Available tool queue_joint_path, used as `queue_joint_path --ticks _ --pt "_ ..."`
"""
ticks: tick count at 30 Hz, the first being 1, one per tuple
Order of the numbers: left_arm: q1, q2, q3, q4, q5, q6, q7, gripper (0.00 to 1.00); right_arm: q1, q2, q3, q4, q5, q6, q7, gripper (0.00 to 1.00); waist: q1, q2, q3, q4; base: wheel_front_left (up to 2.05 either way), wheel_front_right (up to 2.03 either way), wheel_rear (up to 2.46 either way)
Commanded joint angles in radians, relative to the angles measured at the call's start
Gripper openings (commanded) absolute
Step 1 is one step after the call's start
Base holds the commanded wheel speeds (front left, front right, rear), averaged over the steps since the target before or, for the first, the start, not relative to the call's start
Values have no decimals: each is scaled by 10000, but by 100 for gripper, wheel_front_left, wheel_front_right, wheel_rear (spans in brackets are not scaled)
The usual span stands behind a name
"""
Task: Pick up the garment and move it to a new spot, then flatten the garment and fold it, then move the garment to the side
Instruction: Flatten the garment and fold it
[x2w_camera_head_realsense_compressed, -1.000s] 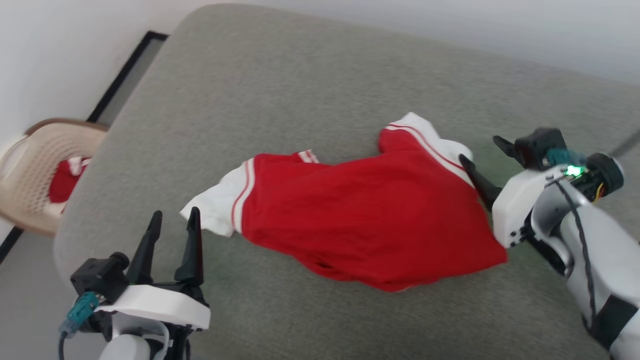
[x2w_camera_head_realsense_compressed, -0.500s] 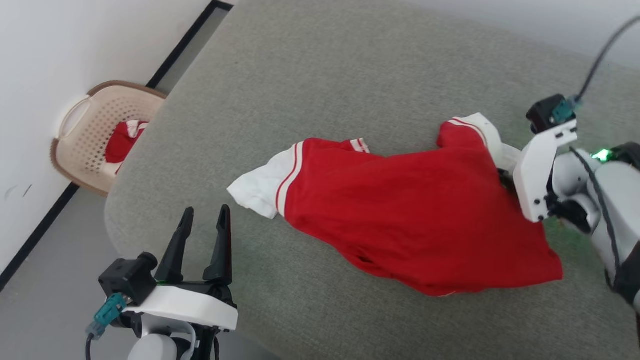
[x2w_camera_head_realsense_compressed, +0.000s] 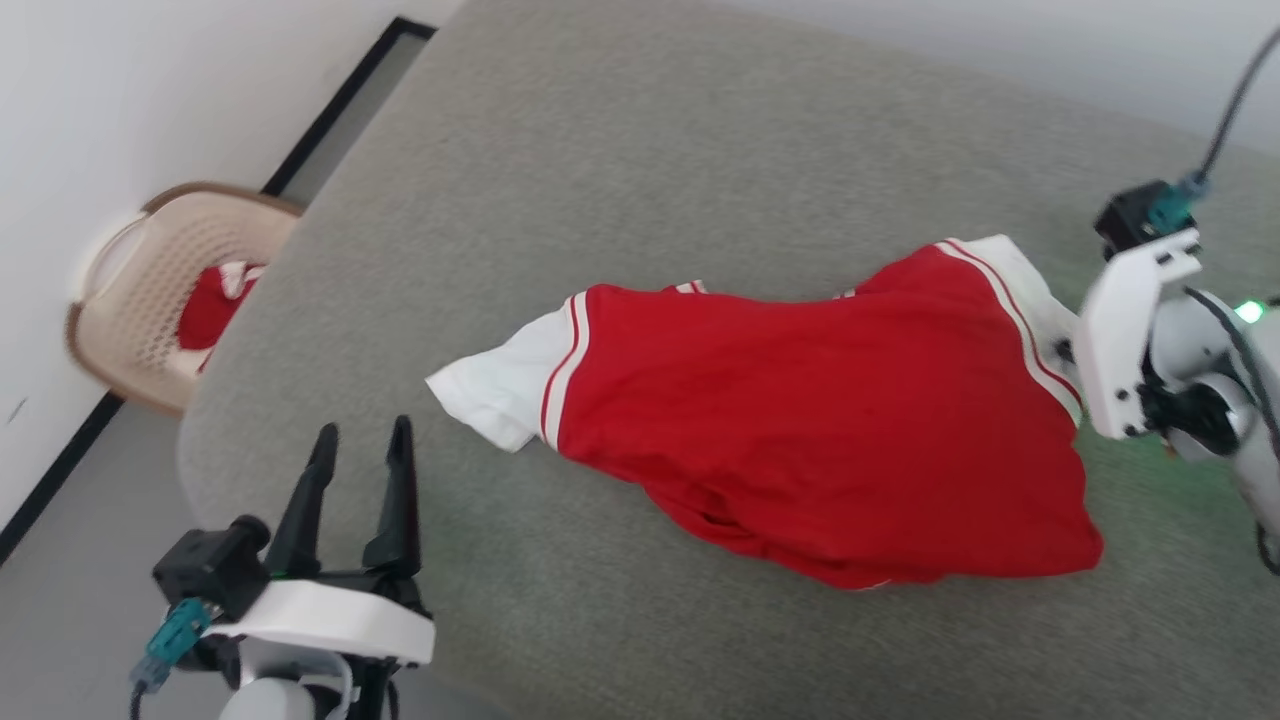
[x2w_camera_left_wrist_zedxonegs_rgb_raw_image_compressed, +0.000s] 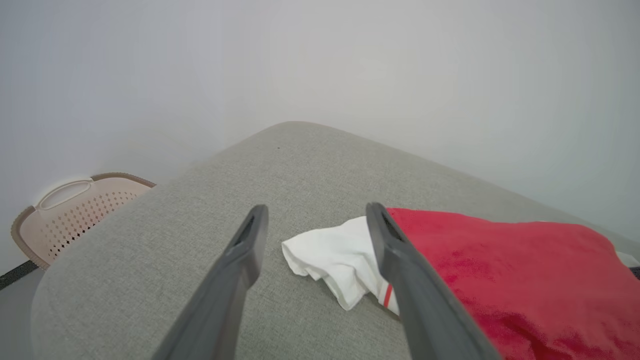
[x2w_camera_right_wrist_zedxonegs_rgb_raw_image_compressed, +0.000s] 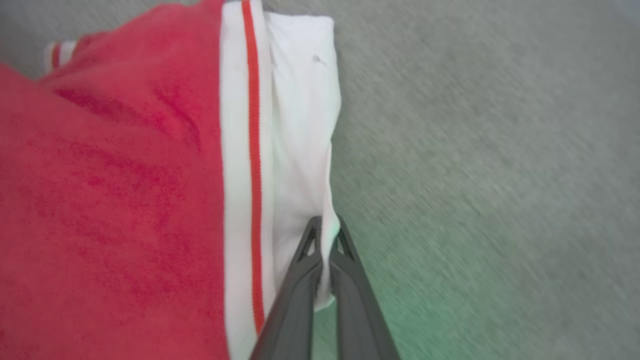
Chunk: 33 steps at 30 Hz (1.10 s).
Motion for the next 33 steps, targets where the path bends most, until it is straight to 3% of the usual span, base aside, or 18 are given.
queue_joint_path --ticks 1,11,20,25,27,28,33 --pt "187 121 124 -63 134 -56 -53 100 412 -307 -39 -159 141 -53 -71 0 0 0 -256 -410 0 0 0" --pt "312 618 264 -173 146 -62 -53 100 2246 -1463 -1517 -1442 780 -52 -226 0 0 0 -655 -1681 0 0 0" --pt "288 974 78 -67 -14 -57 -53 100 5097 -1201 -3604 -2052 574 -54 235 0 0 0 -856 -2134 0 0 0" --pt "166 1153 -58 75 -109 -57 -53 100 6155 -469 -4688 -2682 -80 -52 184 0 0 0 -836 -2328 0 0 0" --pt "45 1316 -181 206 -138 -58 -53 100 6282 -261 -5094 -2961 -526 -51 73 42 0 0 -830 -2410 0 0 0" --pt "-45 1418 -237 254 -159 -58 -53 100 6316 -95 -5303 -3121 -707 -51 36 100 0 0 -838 -2463 0 0 0" --pt "-445 1906 -600 441 -422 -58 247 100 6533 453 -6340 -4165 -1419 -54 114 100 0 0 -865 -2765 0 0 0"
